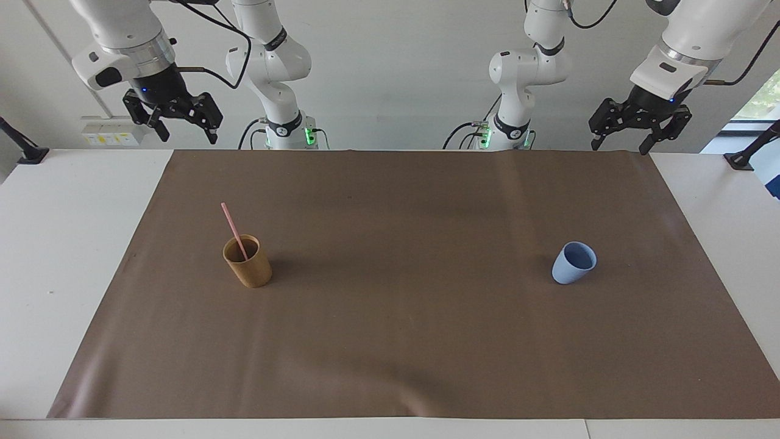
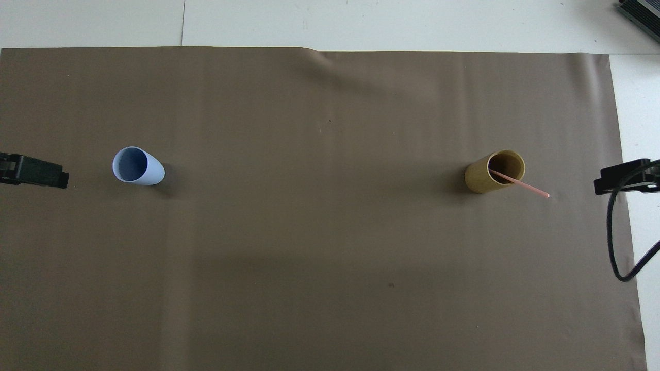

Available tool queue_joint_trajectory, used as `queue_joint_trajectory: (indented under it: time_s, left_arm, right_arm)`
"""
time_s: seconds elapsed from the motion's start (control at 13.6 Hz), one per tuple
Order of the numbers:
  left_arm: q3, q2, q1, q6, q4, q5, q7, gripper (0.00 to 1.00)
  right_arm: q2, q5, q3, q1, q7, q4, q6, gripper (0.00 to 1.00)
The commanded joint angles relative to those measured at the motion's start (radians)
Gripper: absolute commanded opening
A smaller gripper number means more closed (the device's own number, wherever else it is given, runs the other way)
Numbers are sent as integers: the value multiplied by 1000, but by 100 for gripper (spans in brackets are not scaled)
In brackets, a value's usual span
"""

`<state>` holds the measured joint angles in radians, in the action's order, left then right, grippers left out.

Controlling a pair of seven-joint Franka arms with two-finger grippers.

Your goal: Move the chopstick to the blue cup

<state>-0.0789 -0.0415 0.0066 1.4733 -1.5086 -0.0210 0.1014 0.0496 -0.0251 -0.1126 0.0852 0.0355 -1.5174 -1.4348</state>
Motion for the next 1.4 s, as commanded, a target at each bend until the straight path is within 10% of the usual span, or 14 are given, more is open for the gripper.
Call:
queue_joint_trajectory:
  time_s: [0.0, 1.33]
  left_arm:
    - [-4, 2, -2, -16, 13, 20, -19, 100]
    - [-7, -9, -10, 1, -10, 12, -20, 100]
  right_arm:
    - [21, 2, 5, -2, 27, -23, 1, 100]
    - [18, 4, 4, -4, 18, -17, 2, 100]
